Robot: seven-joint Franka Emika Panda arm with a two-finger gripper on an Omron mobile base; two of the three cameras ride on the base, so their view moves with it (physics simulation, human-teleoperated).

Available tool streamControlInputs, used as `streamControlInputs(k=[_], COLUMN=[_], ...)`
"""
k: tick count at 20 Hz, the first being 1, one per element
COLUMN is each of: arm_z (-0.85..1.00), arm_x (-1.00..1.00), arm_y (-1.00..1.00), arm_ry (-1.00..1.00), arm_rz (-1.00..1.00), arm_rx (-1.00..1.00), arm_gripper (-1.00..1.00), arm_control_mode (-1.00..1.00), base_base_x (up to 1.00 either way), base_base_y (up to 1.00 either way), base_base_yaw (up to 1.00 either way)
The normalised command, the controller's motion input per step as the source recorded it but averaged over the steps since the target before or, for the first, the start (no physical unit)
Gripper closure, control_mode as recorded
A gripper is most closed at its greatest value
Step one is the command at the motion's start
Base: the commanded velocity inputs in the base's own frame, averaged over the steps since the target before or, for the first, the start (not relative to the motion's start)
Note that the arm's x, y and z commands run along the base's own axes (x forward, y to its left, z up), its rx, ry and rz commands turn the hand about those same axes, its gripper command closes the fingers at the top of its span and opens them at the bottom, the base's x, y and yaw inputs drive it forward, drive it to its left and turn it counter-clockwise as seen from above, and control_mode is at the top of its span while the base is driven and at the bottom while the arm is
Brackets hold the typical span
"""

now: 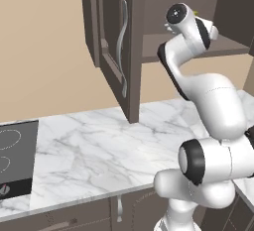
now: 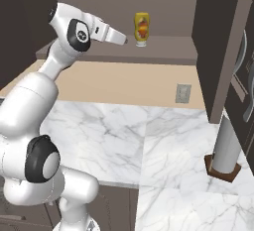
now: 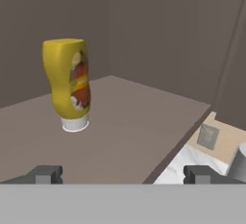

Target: Move the mayonnaise and mustard from the cabinet to the dining counter.

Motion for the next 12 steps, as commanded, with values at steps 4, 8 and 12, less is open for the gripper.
streamControlInputs(k=[4,8,12], arm_z=[0.02,0.05,0.00], arm_x=[0.23,0.18,0.17], arm_y=[0.00,-0.03,-0.04], arm_ry=[0.03,0.04,0.01], arm_rz=[-0.02,-0.04,-0.04], arm_rx=[0.00,0.00,0.00], arm_gripper=[-1.00,-1.00,-1.00], arm_control_mode=[-1.00,-1.00,-1.00], base_base_x=[0.00,0.00,0.00], base_base_y=[0.00,0.00,0.00], base_base_yaw=[0.00,0.00,0.00])
